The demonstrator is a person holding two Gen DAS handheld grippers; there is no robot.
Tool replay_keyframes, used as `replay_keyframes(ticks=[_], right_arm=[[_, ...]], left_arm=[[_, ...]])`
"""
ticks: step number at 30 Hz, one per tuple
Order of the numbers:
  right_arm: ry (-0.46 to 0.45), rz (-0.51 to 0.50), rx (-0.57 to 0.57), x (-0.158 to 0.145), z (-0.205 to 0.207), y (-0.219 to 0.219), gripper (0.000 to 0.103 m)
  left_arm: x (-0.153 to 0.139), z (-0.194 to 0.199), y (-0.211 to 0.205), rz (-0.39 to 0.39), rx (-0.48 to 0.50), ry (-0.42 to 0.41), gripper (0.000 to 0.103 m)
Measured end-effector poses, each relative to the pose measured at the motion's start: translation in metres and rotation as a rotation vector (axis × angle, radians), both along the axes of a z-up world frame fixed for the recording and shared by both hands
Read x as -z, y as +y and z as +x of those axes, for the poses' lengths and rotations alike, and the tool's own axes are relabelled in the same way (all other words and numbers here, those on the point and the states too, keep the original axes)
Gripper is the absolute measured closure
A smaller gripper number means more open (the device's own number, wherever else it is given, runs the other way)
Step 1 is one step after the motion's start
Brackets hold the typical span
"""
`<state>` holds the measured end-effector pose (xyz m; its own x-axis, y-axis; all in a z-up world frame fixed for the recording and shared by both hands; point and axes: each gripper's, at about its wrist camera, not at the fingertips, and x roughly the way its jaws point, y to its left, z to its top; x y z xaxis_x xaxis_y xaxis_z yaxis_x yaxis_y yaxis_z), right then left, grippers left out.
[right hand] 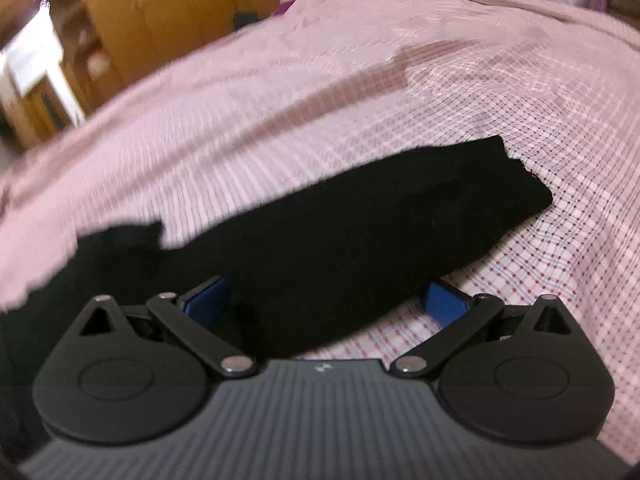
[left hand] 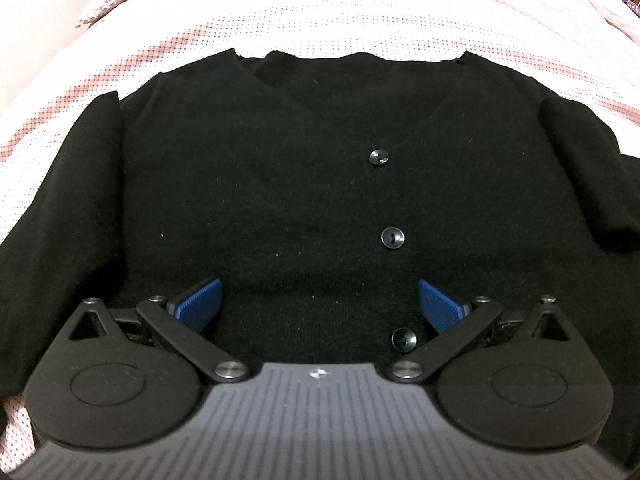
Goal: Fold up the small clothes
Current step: 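Move the right gripper over the cardigan sleeve toward its cuff, then close the right gripper on the sleeve cuff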
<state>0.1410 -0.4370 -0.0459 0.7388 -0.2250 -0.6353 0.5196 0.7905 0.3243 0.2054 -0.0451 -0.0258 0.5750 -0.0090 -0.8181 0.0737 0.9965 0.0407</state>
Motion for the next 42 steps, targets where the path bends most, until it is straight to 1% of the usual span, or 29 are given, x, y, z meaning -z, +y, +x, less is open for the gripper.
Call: replay_keyframes(ticks=[3, 6, 10, 15, 21, 25, 26, 27, 28, 29, 30, 31, 32, 33, 34, 36, 42], right_arm=[[-0.037, 0.013, 0.002, 0.002, 0.008, -0.007, 0.000], [-0.056, -0.014, -0.014, 0.010, 0.016, -0.005, 0.000], [-0.077, -0.066, -0.010, 0.019, 0.017, 0.001, 0.000], [-0.106, -0.031, 0.016, 0.021, 0.013, -0.004, 0.000], [-0.104, -0.047, 0.014, 0.021, 0.013, -0.001, 0.000], [-0.122, -0.053, 0.024, 0.020, 0.011, 0.000, 0.001], [-0.124, -0.055, 0.032, 0.019, 0.010, 0.000, 0.007], [-0.126, -0.060, 0.041, 0.017, 0.008, 0.000, 0.018], [-0.127, -0.065, 0.052, 0.016, 0.007, -0.001, 0.025], [-0.128, -0.066, 0.064, 0.015, 0.005, -0.001, 0.037], [-0.133, -0.061, 0.070, 0.014, 0.004, -0.002, 0.052], [-0.139, -0.051, 0.074, 0.013, 0.002, -0.004, 0.061], [-0.148, -0.039, 0.075, 0.013, 0.000, -0.006, 0.079], [-0.158, -0.015, 0.070, 0.012, -0.001, -0.008, 0.088], [-0.169, 0.014, 0.062, 0.011, -0.003, -0.011, 0.089], [-0.194, 0.027, 0.047, 0.006, -0.007, -0.011, 0.091], [-0.249, -0.044, -0.048, -0.022, -0.010, 0.005, 0.092]], left_arm=[[0.001, 0.001, 0.001, -0.002, 0.000, -0.003, 0.000], [0.002, -0.001, 0.000, 0.000, 0.001, -0.012, 0.000], [0.002, -0.002, 0.000, -0.002, -0.002, -0.015, 0.000], [0.002, -0.002, 0.001, -0.007, -0.008, -0.012, 0.000], [0.002, -0.002, 0.002, -0.009, 0.001, -0.016, 0.000], [0.002, -0.003, 0.002, -0.009, 0.004, -0.019, 0.000], [0.001, -0.003, 0.003, -0.010, 0.005, -0.019, 0.000], [0.001, -0.003, 0.003, -0.011, 0.005, -0.019, 0.000], [0.001, -0.003, 0.003, -0.012, 0.005, -0.020, 0.000], [0.001, -0.003, 0.003, -0.012, 0.006, -0.020, 0.000], [0.001, -0.004, 0.003, -0.012, 0.007, -0.022, 0.000], [0.001, -0.004, 0.003, -0.011, 0.009, -0.023, 0.000], [0.001, -0.004, 0.003, -0.010, 0.010, -0.025, 0.000], [0.001, -0.004, 0.003, -0.011, 0.012, -0.026, 0.000], [0.000, -0.005, 0.003, -0.012, 0.013, -0.027, 0.000], [-0.001, -0.005, 0.004, -0.015, 0.018, -0.027, 0.000], [-0.012, -0.003, 0.007, -0.018, 0.013, -0.004, 0.000]])
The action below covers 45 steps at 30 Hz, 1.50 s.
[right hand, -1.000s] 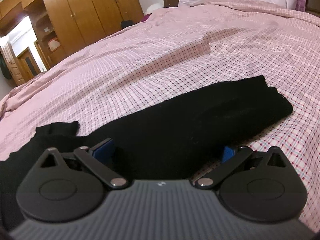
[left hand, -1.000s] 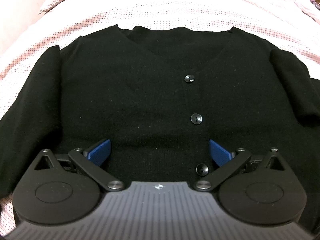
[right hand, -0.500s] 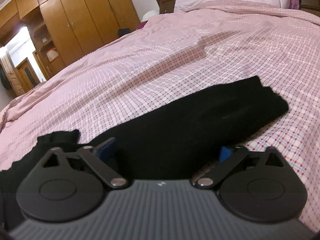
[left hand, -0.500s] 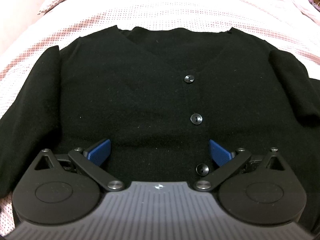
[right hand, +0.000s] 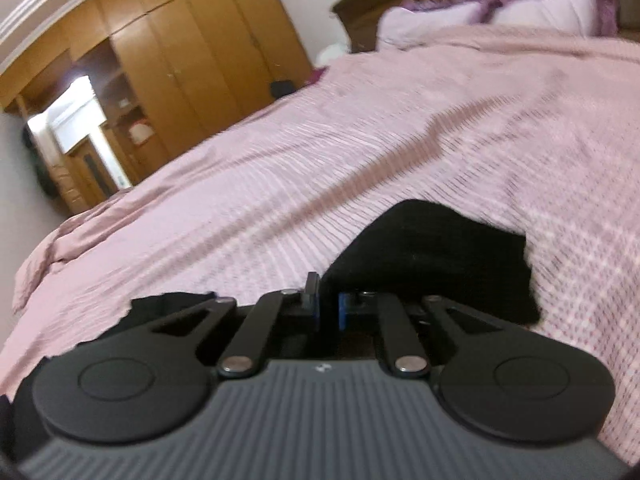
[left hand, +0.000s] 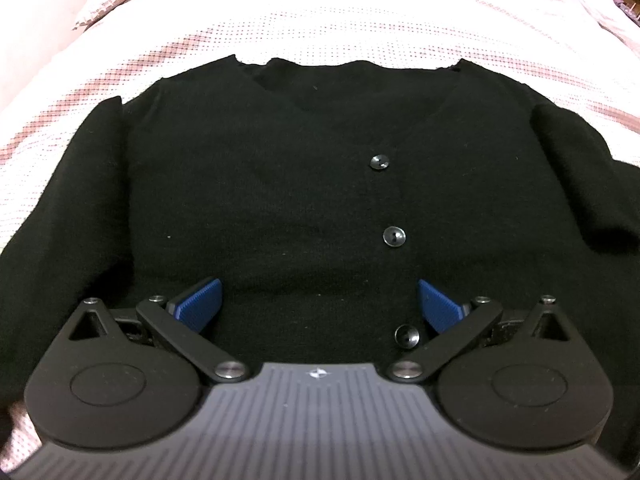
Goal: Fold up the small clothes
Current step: 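Close the right gripper on the sleeve cuff, then lift the sleeve and fold it across the cardigan body, then open the right gripper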
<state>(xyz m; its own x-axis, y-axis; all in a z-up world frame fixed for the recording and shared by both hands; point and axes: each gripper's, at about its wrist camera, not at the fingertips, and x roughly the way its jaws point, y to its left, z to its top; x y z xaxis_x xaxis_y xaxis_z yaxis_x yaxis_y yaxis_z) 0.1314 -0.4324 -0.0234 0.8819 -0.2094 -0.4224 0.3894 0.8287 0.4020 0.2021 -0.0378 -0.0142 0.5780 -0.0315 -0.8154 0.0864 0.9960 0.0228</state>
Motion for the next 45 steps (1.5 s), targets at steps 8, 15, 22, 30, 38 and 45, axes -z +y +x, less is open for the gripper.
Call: replay_keyframes(ticks=[8, 15, 22, 30, 38, 45], right_arm=[[-0.072, -0.030, -0.080, -0.039, 0.004, 0.023, 0.092], [-0.143, -0.053, -0.191, -0.075, 0.015, 0.065, 0.092], [-0.200, -0.047, -0.318, -0.101, 0.032, 0.120, 0.092], [-0.224, -0.085, -0.524, -0.114, 0.054, 0.207, 0.092], [-0.092, -0.105, -0.715, -0.076, 0.076, 0.294, 0.092], [0.101, -0.072, -0.847, -0.021, 0.084, 0.339, 0.089]], left_arm=[[-0.023, -0.008, 0.019, -0.013, -0.025, -0.021, 0.000], [-0.039, -0.016, 0.053, -0.012, -0.078, -0.063, 0.000], [-0.043, -0.021, 0.090, -0.027, -0.124, -0.072, 0.000], [-0.047, -0.032, 0.134, -0.040, -0.168, -0.089, 0.000], [-0.037, -0.037, 0.168, -0.034, -0.214, -0.069, 0.000], [-0.023, -0.035, 0.187, -0.031, -0.245, -0.049, 0.000]])
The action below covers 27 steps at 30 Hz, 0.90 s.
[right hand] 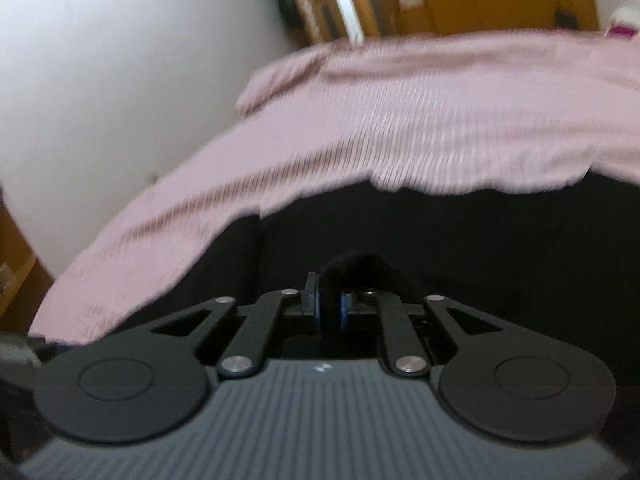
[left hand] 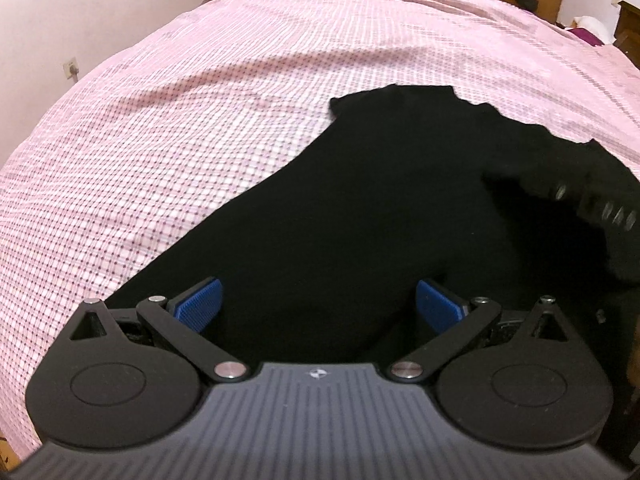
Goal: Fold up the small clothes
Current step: 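Lift the sleeve and fold it across the cardigan body, then open the right gripper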
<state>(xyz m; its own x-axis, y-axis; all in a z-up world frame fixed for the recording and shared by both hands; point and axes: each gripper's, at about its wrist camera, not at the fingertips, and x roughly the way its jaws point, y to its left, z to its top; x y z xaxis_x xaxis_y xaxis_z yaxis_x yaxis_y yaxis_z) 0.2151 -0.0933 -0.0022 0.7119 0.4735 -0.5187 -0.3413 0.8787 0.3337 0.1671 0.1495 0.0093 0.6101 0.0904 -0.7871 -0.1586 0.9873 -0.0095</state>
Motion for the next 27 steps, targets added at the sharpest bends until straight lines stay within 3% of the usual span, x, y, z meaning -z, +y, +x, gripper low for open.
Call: replay_keyframes(ticks=[2, 6, 8, 17, 27], right_arm=[[0.060, 0.011, -0.024, 0.011, -0.001, 0.003, 0.085], [0.096, 0.061, -0.060, 0.020, -0.008, 0.002, 0.055], [0.093, 0.078, -0.074, 0.016, -0.016, -0.004, 0.045], [0.030, 0.063, -0.033, -0.007, -0.066, -0.058, 0.045], [0.011, -0.045, 0.245, -0.012, -0.077, -0.137, 0.045]], left_arm=[[0.001, 0.000, 0.004, -0.006, -0.009, 0.000, 0.000], [-0.003, -0.002, 0.004, -0.008, -0.016, -0.013, 0.000], [-0.007, -0.002, 0.001, -0.007, -0.006, -0.023, 0.000], [-0.028, -0.002, -0.040, -0.001, 0.097, -0.079, 0.000], [-0.032, 0.014, -0.132, 0.040, 0.308, -0.107, 0.000]])
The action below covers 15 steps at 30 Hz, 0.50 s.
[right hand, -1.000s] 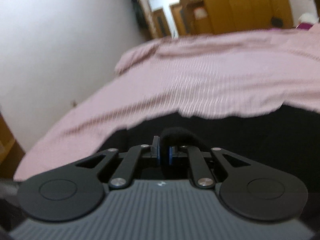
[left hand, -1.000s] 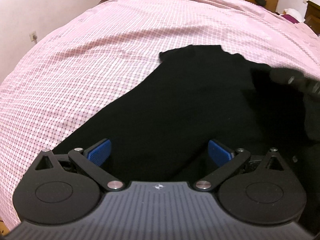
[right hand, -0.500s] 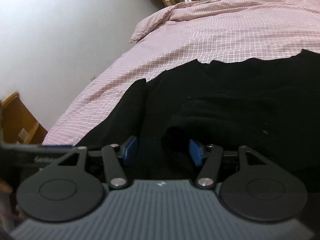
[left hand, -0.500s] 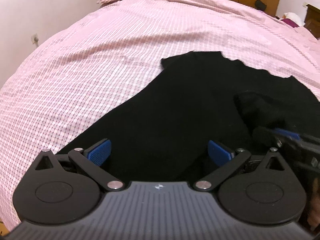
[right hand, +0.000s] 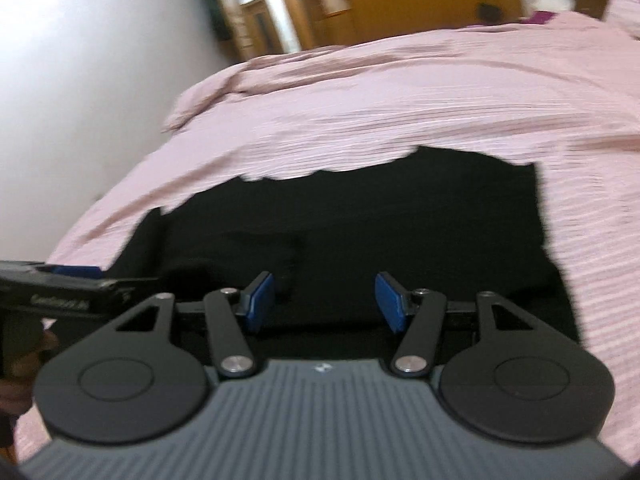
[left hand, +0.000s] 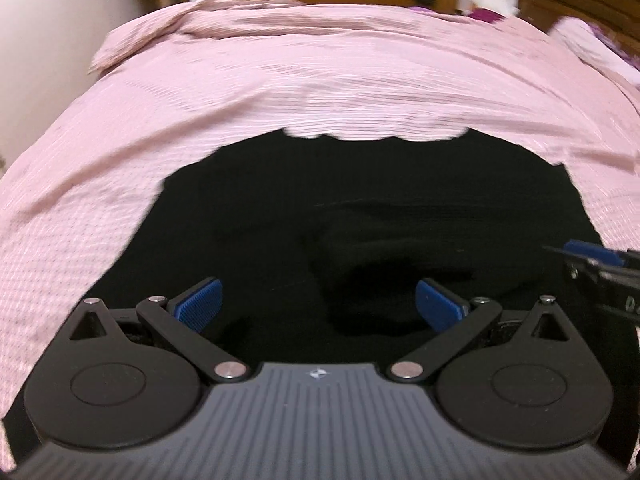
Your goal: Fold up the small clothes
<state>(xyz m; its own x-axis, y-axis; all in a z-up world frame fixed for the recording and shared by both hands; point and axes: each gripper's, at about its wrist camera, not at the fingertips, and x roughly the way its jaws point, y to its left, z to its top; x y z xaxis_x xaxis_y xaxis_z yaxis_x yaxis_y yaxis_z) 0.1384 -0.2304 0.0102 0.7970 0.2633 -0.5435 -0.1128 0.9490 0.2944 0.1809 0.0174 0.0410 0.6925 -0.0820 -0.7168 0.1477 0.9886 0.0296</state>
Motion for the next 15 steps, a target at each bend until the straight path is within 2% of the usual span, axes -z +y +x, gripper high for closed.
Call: replay_keyframes(ticks=[5, 10, 15], right_arm=[[0.027, 0.002, 0.094, 0.011, -0.003, -0.029, 0.045], [0.073, -0.005, 0.150, 0.025, 0.006, -0.041, 0.045], [0.121, 0.023, 0.174, 0.039, 0.011, -0.049, 0.045]], left_arm=[[0.019, 0.017, -0.039, 0.048, 0.068, 0.025, 0.000], [0.045, 0.038, -0.060, 0.142, 0.072, 0.052, 0.000], [0.054, 0.051, -0.064, 0.119, 0.070, 0.068, 0.000]])
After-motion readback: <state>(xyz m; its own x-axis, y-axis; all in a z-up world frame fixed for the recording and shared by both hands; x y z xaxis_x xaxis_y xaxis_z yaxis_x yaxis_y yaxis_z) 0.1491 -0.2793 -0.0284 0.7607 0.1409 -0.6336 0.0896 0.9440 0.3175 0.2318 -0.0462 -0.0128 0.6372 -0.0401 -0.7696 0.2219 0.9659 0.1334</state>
